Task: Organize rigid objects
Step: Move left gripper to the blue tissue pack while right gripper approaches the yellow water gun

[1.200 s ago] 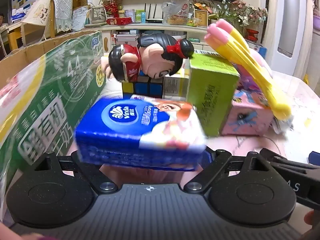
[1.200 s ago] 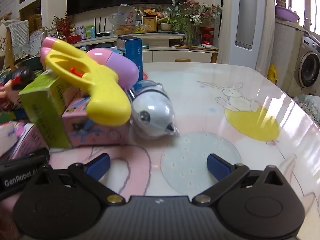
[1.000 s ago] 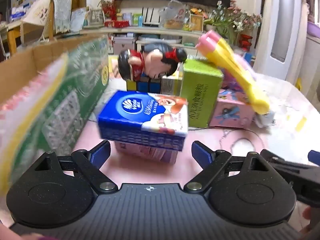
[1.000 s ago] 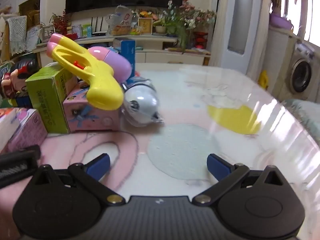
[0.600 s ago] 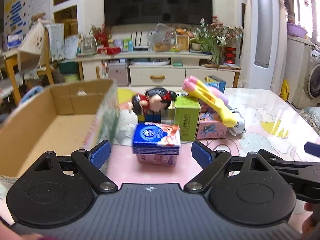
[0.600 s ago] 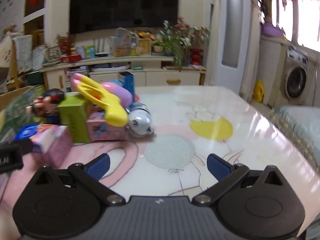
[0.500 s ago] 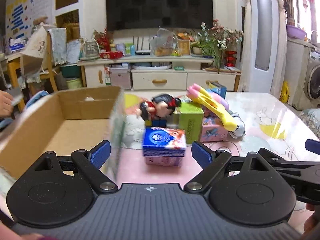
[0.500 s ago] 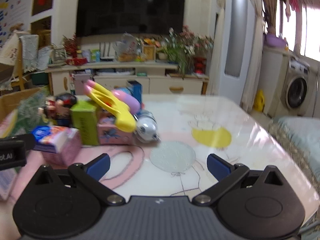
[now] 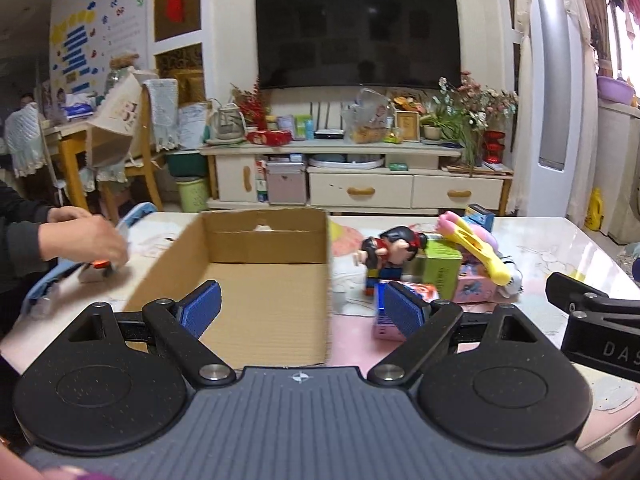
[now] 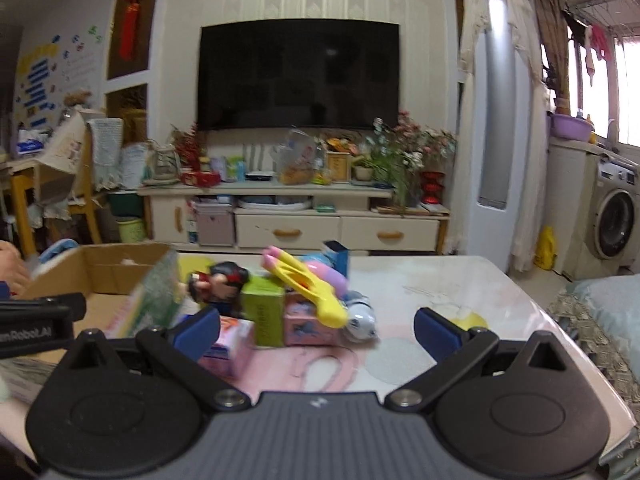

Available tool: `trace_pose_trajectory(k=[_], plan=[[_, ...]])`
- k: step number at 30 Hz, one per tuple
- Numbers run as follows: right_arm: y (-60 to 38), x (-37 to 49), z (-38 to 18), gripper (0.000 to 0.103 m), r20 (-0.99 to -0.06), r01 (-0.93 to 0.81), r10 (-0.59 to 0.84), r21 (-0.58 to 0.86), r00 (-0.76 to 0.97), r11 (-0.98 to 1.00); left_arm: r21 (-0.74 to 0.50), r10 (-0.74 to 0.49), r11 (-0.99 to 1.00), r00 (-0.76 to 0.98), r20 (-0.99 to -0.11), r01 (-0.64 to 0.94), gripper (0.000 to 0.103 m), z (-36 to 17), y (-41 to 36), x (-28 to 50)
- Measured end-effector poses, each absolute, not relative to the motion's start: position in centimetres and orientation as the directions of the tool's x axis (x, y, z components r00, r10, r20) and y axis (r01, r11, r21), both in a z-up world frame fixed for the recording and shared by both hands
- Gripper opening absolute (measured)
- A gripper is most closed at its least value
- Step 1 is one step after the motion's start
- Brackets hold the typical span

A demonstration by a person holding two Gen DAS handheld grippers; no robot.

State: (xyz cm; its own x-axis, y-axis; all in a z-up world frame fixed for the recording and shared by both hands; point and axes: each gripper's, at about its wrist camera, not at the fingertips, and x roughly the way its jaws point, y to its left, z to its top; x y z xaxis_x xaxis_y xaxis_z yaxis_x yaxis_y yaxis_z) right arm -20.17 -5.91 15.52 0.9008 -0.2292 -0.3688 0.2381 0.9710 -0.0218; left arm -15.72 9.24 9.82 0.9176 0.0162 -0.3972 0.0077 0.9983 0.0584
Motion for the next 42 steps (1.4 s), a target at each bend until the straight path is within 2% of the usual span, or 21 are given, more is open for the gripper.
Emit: trace_pose_trajectory(k=[8,25,30,42], plan=[[-3.0,-21.1,16.4,0.102,-0.346,0.144,-0.133,0.007,0.929,0.99,0.055,0.071,0.997,0.92,-0.385,-0.053,0.103,11.3,11.6,-18.7],[-0.2,-22.1,17.0,0.102,-0.304,0.075,-0.065,0.021,0.951,0.997,0.054,0.116,0.993,0.921,-0.372,-0.103,0.103,13.7,11.8,-20.0],[-1.4,-21.2,15.1,0.102,-0.365,0.097,-0.074,0.045,0.928,0.994,0.035,0.077,0.997,0.922,-0.38,-0.069,0.103,13.6,11.2,-19.1],[-9.0,-18.8,9.6,0.102,-0.412,0.253,-0.232,-0.004,0.881,0.968,0.052,-0.122,0.987,0.91,-0.397,0.155,0.103,11.5,5.0,-17.1]])
